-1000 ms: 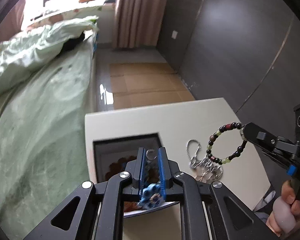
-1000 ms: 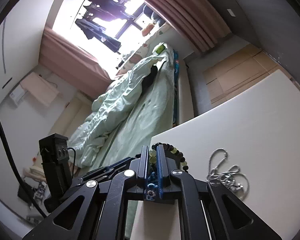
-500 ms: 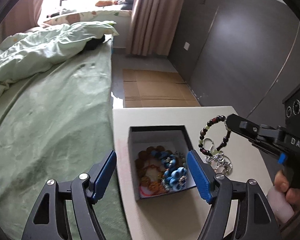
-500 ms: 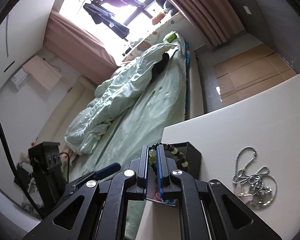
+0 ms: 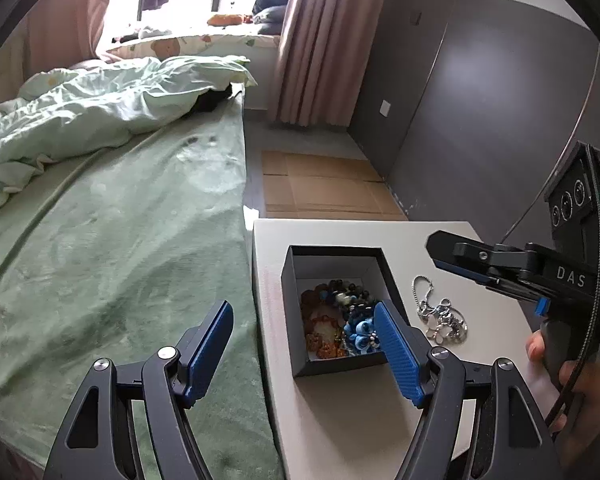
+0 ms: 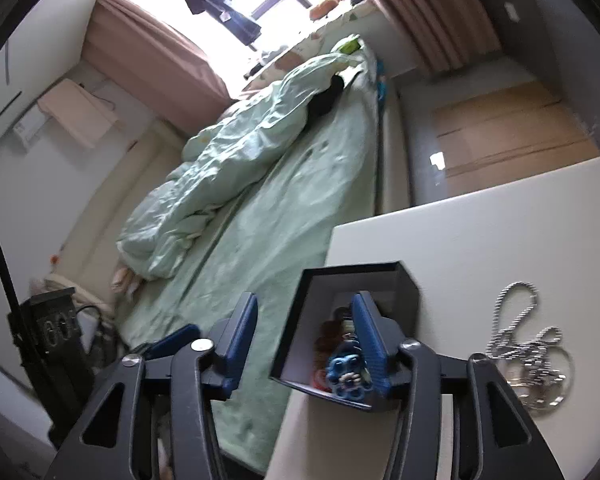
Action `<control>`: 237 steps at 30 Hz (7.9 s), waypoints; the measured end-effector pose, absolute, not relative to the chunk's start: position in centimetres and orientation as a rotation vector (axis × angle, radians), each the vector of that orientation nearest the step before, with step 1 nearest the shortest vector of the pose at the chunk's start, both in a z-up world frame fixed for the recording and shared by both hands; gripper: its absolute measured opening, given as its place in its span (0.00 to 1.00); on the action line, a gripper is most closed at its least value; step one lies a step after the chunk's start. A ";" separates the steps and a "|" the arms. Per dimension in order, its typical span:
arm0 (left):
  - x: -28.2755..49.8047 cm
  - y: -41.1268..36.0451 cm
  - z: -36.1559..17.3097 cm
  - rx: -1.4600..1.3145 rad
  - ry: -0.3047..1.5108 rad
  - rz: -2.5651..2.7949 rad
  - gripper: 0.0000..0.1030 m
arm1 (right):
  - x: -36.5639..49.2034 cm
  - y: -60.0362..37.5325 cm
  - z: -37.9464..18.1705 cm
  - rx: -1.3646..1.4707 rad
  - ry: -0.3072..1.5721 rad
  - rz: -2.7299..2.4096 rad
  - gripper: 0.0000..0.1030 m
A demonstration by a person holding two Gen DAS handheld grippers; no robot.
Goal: Organize jewelry
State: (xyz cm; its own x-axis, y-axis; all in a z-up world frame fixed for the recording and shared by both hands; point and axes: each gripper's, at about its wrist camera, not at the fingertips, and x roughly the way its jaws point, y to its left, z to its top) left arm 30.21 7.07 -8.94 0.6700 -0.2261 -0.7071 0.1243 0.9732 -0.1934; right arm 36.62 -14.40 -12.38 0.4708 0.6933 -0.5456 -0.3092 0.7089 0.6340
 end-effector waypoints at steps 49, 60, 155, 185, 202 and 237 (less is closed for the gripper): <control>30.8 -11.7 -14.1 0.175 0.941 -0.488 0.77 | 32.1 -33.1 -15.6 0.571 0.944 0.373 0.73; 33.6 -13.2 -17.5 0.297 1.050 -0.501 0.61 | 32.6 -33.7 -16.5 0.561 0.977 0.385 0.73; 34.3 1.3 -9.2 -0.107 0.879 -0.408 0.40 | 36.6 -20.6 -14.4 0.090 1.034 0.498 0.02; 34.9 4.2 -11.8 -0.174 0.954 -0.331 0.56 | 37.4 -17.1 -18.4 -0.147 1.082 0.505 0.03; 32.4 5.5 -10.5 -0.209 0.919 -0.338 0.67 | 34.4 -17.7 -2.8 -0.129 0.814 0.501 0.03; 30.0 9.4 -8.0 -0.268 0.844 -0.310 0.98 | 34.1 -8.8 3.1 -0.146 0.762 0.565 0.47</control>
State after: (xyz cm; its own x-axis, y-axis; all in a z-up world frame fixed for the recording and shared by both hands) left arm 29.99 9.40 -8.00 0.6245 -0.3714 -0.6871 0.1614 0.9221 -0.3517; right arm 34.11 -8.80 3.07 0.5838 0.4308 -0.6882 -0.5336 0.8424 0.0748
